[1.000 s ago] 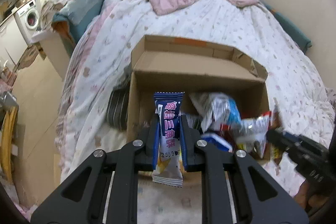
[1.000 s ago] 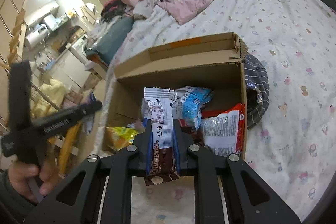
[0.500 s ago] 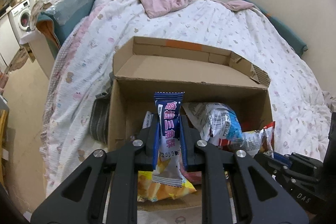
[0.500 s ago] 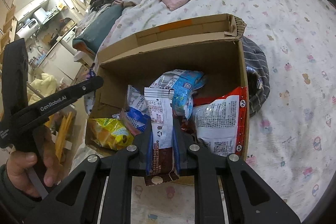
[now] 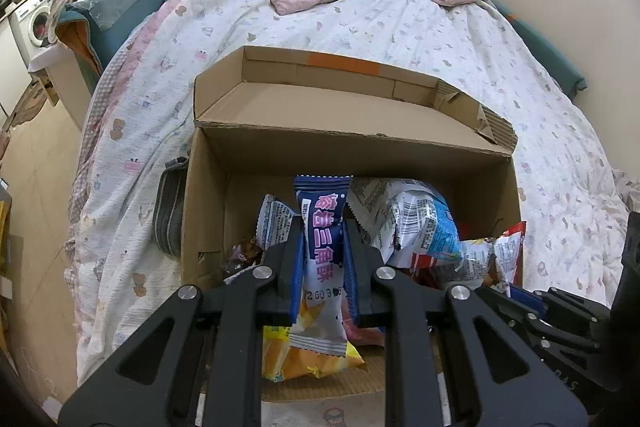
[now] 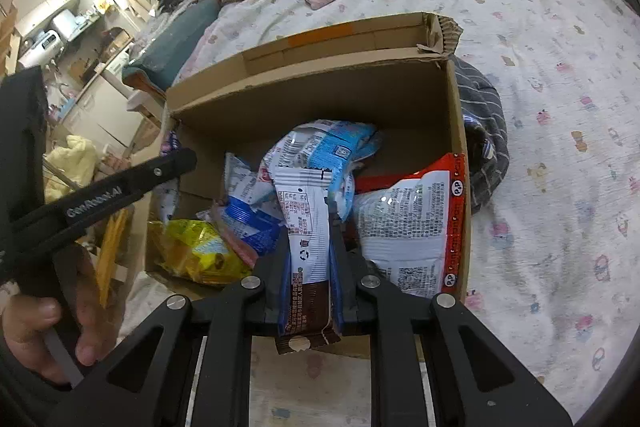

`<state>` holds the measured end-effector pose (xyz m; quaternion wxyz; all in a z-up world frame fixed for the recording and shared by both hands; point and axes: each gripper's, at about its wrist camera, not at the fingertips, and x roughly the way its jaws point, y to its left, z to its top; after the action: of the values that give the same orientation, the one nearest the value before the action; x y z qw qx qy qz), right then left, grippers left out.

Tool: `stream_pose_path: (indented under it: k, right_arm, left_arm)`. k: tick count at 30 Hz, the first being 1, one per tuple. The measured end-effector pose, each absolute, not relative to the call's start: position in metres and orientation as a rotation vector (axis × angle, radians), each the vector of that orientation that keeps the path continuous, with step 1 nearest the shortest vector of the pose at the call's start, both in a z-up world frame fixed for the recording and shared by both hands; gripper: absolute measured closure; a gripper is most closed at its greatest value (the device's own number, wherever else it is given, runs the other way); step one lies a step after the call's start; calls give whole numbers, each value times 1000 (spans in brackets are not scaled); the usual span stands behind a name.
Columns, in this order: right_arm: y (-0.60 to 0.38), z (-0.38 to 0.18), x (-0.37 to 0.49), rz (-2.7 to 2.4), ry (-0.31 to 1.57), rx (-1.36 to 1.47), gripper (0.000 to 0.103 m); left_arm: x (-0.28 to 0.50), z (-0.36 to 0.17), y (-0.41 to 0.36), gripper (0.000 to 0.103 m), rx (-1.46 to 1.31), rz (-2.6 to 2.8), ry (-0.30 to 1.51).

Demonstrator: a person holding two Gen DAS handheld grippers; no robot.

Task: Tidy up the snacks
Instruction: 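Carry both bars over the box and lower them inside, then open both tools inside the box and withdraw them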

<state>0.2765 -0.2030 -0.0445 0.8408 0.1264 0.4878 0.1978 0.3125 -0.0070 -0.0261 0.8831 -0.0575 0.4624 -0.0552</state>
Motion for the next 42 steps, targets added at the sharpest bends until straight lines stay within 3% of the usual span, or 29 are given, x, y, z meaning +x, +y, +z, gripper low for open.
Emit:
stream_pose_path:
  k: [8,10,14,16,19,27,29,31,32,38,42]
  right_arm:
    - [-203,-47,277,419,1041,271,85]
    - [-203,-47,278,419,1043,273,85]
    - [-203,-48,277,420,1043,274,85]
    - [-204,-48,276,422,1041,279,82]
    - [-205,-48,276,421,1037,286,82]
    - [-209,-41,276,417,1018,316,79]
    - [-212,-39,276,415,1007,327,71]
    - [-214,-35,275,419,989,344,26]
    - [-217,-33,275,421,977,358,21]
    - [-221,-10,264,411,894,337,13]
    - [-223,13,246,410,797,316,2]
  left_arm:
    - [312,-27,-8,86,-96,-99,978]
    - [311,-26,-8,71,-95,-97,975]
    - [308,-22,-10,60,-74,-92,946]
    - [308,-19,-10,46,-68,-93,940]
    - [305,-16,-10,36,-60,-76,922]
    - [300,-13,-8,36,-49,-36,892]
    - [296,-11,-7,36,-39,-29,874]
    - [293,-9,-6,36,-40,-20,862]
    - [291,-7,-5,36,-42,-5,858]
    - [271,5,2,36,-73,20,819]
    - [254,16,-1,32,-26,11,794]
